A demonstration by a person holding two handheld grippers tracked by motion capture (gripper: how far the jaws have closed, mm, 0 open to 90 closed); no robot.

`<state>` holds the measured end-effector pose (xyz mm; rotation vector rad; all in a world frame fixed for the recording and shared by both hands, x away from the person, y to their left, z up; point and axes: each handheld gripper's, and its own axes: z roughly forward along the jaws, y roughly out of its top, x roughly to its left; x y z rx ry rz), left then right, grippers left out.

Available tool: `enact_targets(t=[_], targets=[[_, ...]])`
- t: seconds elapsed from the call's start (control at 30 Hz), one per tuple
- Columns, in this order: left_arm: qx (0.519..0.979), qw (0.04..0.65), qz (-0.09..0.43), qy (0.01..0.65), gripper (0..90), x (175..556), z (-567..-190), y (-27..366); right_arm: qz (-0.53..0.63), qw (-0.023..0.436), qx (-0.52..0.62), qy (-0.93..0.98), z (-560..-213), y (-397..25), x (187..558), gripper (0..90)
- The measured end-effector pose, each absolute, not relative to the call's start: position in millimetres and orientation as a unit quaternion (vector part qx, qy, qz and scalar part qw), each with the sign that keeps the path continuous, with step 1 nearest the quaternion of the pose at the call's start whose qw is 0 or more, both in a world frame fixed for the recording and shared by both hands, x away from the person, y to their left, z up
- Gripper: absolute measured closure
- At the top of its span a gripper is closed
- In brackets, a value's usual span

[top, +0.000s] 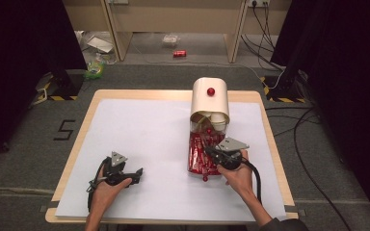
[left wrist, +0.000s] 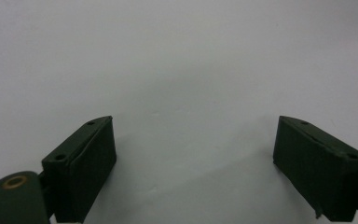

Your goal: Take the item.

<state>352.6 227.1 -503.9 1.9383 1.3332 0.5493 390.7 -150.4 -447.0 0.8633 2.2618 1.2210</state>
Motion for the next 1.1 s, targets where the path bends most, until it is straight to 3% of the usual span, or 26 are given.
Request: enact_targets(t=[0.57, 0.87, 1.1], targets=[[0.75, 0.355, 0.213, 0.516, 12.7, 352.5, -503.9, 227.1, 0.399, 0.226, 0.286, 0.841, -432.4, -165.1, 384.7, 87.5], [0.749, 0.357, 0.212, 0.517, 12.9, 352.5, -503.9, 227.5, 0.364, 0.241, 0.291, 0.852, -443.1, -157.6, 386.3, 73.9], [0.749, 0.357, 0.212, 0.517, 12.9, 352.5, -503.9, 227.6, 0.368, 0.243, 0.292, 0.848, -444.8, -158.3, 386.7, 78.1]])
